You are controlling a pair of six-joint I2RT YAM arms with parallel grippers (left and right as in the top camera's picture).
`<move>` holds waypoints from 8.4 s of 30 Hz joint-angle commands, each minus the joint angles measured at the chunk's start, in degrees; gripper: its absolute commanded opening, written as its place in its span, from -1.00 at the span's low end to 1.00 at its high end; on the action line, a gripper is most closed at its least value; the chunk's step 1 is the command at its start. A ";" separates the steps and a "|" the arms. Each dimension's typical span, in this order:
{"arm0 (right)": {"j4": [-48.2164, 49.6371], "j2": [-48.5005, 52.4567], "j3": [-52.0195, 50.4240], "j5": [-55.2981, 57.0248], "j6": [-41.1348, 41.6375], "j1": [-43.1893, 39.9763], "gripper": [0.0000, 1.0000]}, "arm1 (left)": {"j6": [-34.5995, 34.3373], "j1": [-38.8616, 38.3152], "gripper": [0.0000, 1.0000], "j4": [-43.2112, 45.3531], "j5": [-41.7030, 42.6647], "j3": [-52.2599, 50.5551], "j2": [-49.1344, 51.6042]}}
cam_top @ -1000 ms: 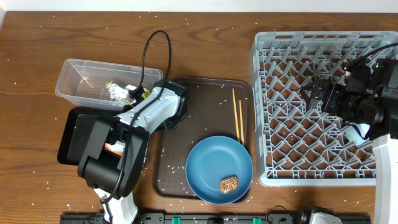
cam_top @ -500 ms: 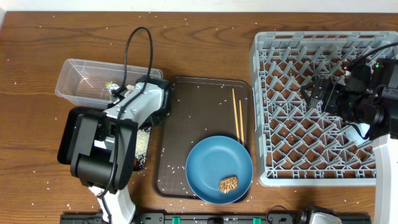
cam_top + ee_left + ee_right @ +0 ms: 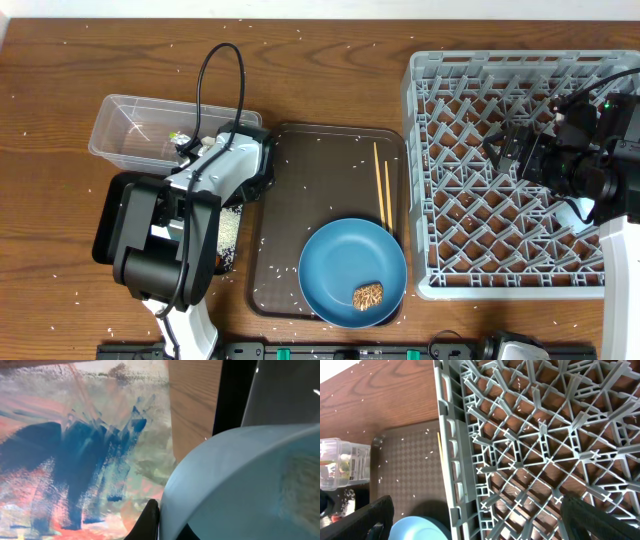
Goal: Sort waste into correct bins and load items into the dishwasher rack
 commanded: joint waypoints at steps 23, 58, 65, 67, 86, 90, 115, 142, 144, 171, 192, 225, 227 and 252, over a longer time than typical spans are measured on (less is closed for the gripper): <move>1.07 0.11 -0.02 -0.20 -0.87 0.79 0.98 | 3.93 -1.20 -0.88 0.98 2.19 0.90 0.61; 0.96 0.11 -0.02 -0.22 -0.83 0.79 0.99 | 9.73 -2.16 -0.87 6.10 -2.62 1.86 0.50; 1.31 0.11 -0.02 -0.22 -0.20 0.79 0.98 | 7.69 -2.32 -0.88 4.52 -5.73 1.33 0.52; 1.29 0.11 -0.02 -0.22 -0.20 0.79 0.98 | 8.24 -1.86 -0.88 3.89 -4.72 1.38 0.52; 0.79 0.00 -0.02 -6.58 -0.90 0.79 0.98 | 12.70 -5.84 -0.87 10.51 14.01 4.04 -26.64; 2.36 -0.24 -0.02 -13.62 -1.64 0.81 0.97 | 21.94 -12.63 -0.88 22.49 20.76 4.13 -38.34; 13.73 -0.33 -0.02 -24.04 -8.09 30.77 0.70 | 30.60 -24.74 -0.88 51.69 45.90 4.13 -46.27; 17.92 -0.15 -0.02 9.42 -1.42 41.57 -0.97 | 30.12 -24.74 -0.86 55.52 55.15 4.13 -46.25; 18.45 -0.15 -0.02 9.42 -1.36 41.57 -0.97 | 30.14 -24.74 -0.86 55.98 56.08 4.13 -46.25; 16.65 -0.35 -0.02 25.99 5.35 41.55 -0.98 | 30.14 -24.74 0.27 59.71 61.16 4.13 -46.25; 8.72 -1.99 -0.02 77.20 8.04 27.45 -0.98 | 30.16 -24.74 0.44 59.60 62.60 4.13 -46.25; 31.26 31.91 -0.02 103.21 -5.75 13.94 -0.97 | 30.18 -24.74 0.80 56.15 62.58 4.11 -46.25; 33.22 32.92 -0.02 103.06 -7.58 14.08 -0.98 | 30.18 -24.74 0.81 56.15 62.58 4.11 -46.25; 42.75 41.48 -0.02 101.63 -19.37 16.92 -0.92 | 30.18 -24.74 0.86 54.47 62.55 4.11 -46.25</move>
